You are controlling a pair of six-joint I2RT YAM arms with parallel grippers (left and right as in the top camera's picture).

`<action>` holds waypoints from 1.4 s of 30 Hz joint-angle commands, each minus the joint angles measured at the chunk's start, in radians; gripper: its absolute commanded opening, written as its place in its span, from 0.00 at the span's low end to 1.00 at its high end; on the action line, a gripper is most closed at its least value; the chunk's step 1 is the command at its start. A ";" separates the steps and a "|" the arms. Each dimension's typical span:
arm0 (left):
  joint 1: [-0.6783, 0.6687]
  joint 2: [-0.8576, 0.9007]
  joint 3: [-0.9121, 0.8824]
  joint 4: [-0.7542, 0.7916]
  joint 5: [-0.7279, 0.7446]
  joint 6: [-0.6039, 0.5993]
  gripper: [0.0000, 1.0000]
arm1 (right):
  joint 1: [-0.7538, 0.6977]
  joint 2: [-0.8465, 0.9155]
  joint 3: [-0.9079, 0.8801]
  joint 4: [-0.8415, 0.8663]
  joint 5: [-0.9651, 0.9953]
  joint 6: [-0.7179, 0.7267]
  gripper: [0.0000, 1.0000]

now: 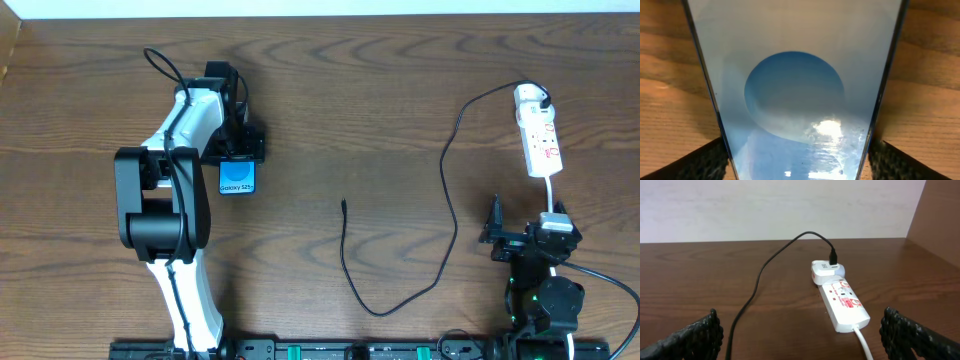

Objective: Plug charger to phone and switch on socket
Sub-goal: 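Close the left gripper on the phone's long edges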

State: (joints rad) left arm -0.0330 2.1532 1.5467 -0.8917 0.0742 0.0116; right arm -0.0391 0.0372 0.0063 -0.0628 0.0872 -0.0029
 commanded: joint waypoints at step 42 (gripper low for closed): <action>0.001 0.013 -0.019 0.000 -0.008 0.014 0.56 | -0.003 -0.003 -0.001 -0.002 0.011 0.017 0.99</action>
State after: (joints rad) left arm -0.0341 2.1529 1.5467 -0.8906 0.0727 0.0231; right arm -0.0391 0.0372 0.0067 -0.0628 0.0872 -0.0029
